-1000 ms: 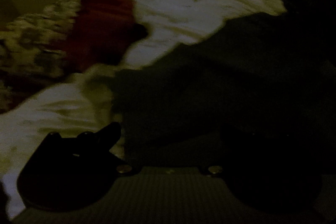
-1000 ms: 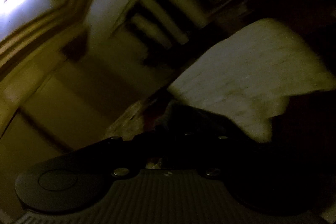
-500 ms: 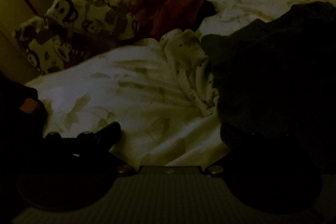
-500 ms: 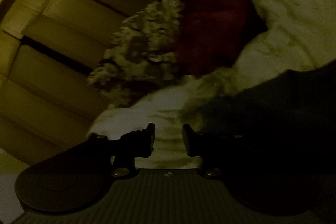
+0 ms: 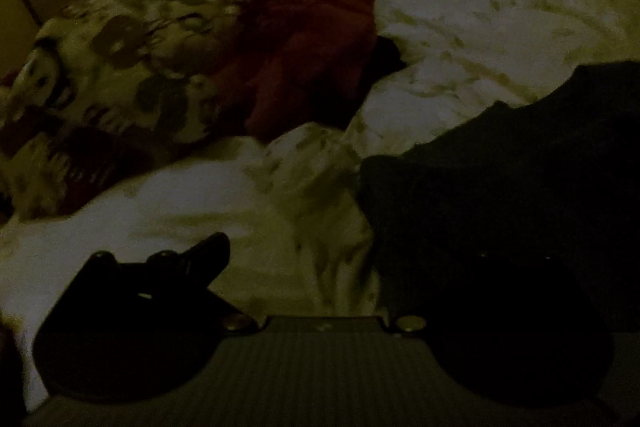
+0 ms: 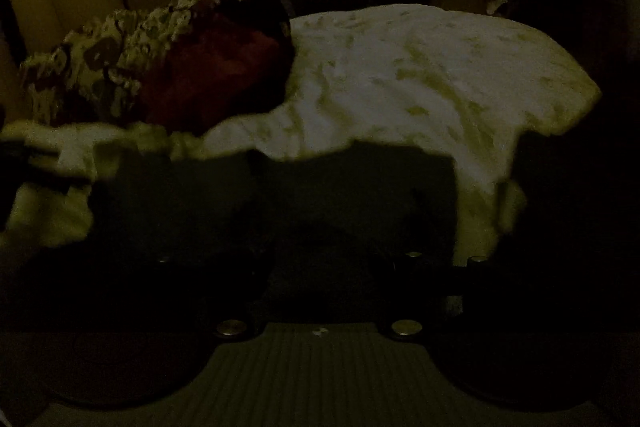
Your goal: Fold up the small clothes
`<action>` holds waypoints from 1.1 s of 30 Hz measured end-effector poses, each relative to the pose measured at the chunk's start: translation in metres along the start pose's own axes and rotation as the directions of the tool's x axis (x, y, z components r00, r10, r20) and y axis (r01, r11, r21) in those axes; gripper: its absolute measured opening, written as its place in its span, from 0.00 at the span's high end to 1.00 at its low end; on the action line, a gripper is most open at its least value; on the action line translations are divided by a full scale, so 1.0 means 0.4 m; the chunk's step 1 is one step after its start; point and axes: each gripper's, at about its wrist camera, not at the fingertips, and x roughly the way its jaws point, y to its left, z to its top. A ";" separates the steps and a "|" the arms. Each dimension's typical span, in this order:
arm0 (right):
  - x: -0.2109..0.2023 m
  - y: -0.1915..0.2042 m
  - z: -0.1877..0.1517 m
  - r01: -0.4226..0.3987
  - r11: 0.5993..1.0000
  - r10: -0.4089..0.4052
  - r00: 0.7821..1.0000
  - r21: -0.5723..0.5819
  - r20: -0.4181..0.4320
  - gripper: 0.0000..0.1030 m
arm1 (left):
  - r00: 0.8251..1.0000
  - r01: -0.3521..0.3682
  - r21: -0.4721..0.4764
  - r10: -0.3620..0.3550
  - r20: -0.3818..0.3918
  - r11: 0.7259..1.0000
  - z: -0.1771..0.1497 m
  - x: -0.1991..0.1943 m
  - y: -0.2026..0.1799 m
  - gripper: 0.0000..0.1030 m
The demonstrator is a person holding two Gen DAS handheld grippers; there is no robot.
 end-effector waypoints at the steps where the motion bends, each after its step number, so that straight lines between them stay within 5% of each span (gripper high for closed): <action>1: -0.012 -0.008 -0.021 0.009 1.000 -0.009 1.000 -0.010 0.007 0.14 | 0.999 -0.030 0.014 0.030 -0.014 0.999 0.009 0.023 -0.016 0.00; 3: -0.026 -0.009 -0.055 0.017 0.999 -0.016 1.000 -0.044 0.013 0.14 | 0.997 -0.053 0.013 0.054 -0.048 0.999 0.011 0.059 -0.038 0.00; 8: -0.010 -0.017 -0.078 0.058 0.995 -0.058 0.998 -0.086 0.004 0.15 | 0.994 0.046 -0.030 -0.049 -0.094 0.998 -0.026 0.084 -0.068 0.07; 11: 0.025 -0.020 -0.073 0.098 0.989 -0.098 0.995 -0.108 0.007 0.16 | 0.994 0.056 -0.033 -0.059 -0.097 0.998 -0.038 0.085 -0.081 0.25; 12: 0.041 -0.019 -0.069 0.106 0.988 -0.107 0.994 -0.115 0.000 0.16 | 0.992 0.071 -0.041 -0.075 -0.106 0.997 -0.037 0.091 -0.082 0.42; 13: 0.056 -0.019 -0.066 0.109 0.988 -0.110 0.994 -0.114 -0.008 0.19 | 0.987 0.098 -0.057 -0.104 -0.120 0.994 -0.036 0.098 -0.082 0.59; 14: 0.073 -0.019 -0.063 0.110 0.988 -0.112 0.994 -0.109 -0.017 0.31 | 0.984 0.118 -0.070 -0.126 -0.129 0.991 -0.033 0.102 -0.080 0.64; 15: 0.079 -0.016 -0.061 0.113 0.987 -0.116 0.993 -0.111 -0.019 0.74 | 0.984 0.114 -0.071 -0.123 -0.129 0.991 -0.032 0.101 -0.079 0.68; 21: 0.008 -0.001 -0.045 0.194 0.964 -0.207 0.977 -0.181 -0.055 0.79 | 0.988 0.116 -0.062 -0.121 -0.092 0.991 -0.047 0.064 -0.027 0.87; 28: 0.007 -0.061 -0.150 0.192 0.959 -0.244 0.936 -0.211 -0.254 0.80 | 0.993 0.042 0.082 -0.033 -0.118 0.996 -0.106 0.077 -0.061 0.83; 29: 0.010 -0.063 -0.155 0.176 0.964 -0.226 0.939 -0.201 -0.259 0.74 | 0.991 0.019 0.101 -0.005 -0.136 0.995 -0.109 0.086 -0.064 0.77; 31: -0.008 -0.055 -0.147 0.154 0.965 -0.200 0.956 -0.212 -0.216 0.62 | 0.988 -0.023 0.142 0.045 -0.149 0.990 -0.108 0.088 -0.055 0.40; 32: -0.029 -0.047 -0.130 0.159 0.964 -0.201 0.960 -0.212 -0.195 0.55 | 0.989 -0.050 0.144 0.069 -0.130 0.988 -0.102 0.074 -0.039 0.30; 33: -0.051 -0.039 -0.112 0.160 0.964 -0.199 0.964 -0.213 -0.178 0.30 | 0.991 -0.062 0.131 0.076 -0.107 0.989 -0.094 0.054 -0.020 0.18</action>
